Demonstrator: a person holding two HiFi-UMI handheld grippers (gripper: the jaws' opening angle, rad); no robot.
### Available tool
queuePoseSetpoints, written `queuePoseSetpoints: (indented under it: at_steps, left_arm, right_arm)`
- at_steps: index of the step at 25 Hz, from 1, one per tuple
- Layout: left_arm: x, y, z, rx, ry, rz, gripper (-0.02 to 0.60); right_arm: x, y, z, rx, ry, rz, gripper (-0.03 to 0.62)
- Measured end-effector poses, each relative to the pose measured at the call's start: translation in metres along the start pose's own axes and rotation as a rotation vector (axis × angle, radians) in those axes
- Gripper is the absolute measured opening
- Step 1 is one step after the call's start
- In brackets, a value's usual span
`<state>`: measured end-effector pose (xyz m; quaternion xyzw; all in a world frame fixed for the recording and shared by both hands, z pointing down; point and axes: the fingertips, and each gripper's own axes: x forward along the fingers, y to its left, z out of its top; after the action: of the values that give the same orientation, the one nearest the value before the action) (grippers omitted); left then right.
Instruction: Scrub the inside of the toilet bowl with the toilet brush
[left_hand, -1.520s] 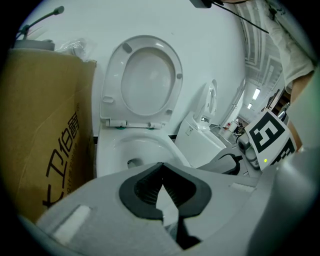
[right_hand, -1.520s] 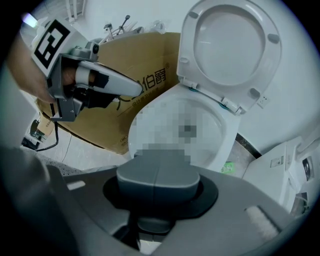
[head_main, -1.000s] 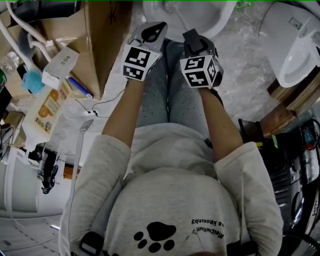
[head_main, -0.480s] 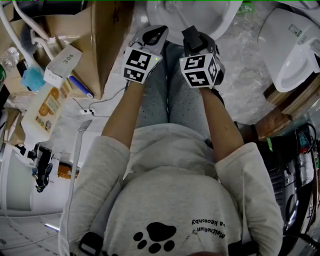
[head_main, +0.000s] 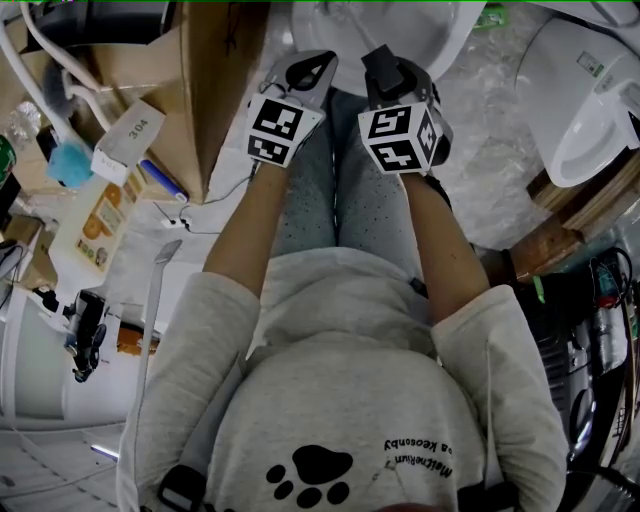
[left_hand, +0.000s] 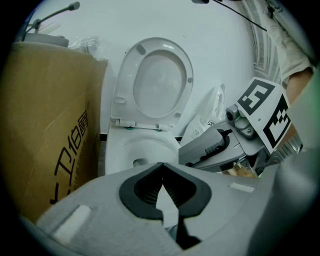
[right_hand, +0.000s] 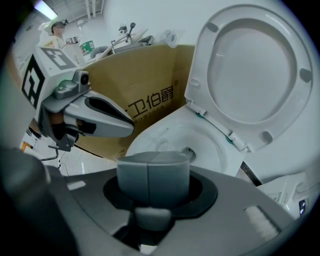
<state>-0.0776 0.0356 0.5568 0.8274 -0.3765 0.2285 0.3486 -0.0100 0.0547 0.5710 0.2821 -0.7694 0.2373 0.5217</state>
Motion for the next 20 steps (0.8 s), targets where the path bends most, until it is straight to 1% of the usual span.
queuePoseSetpoints:
  at_steps: [7, 20]
  left_arm:
    - [0.011, 0.004, 0.007, -0.003, 0.009, 0.004, -0.001]
    - [0.035, -0.003, 0.026, 0.006, 0.022, -0.006, -0.002]
  right_arm:
    - [0.003, -0.015, 0.015, -0.007, -0.021, 0.002, 0.155]
    - [0.005, -0.044, 0.033, -0.018, -0.055, 0.015, 0.155]
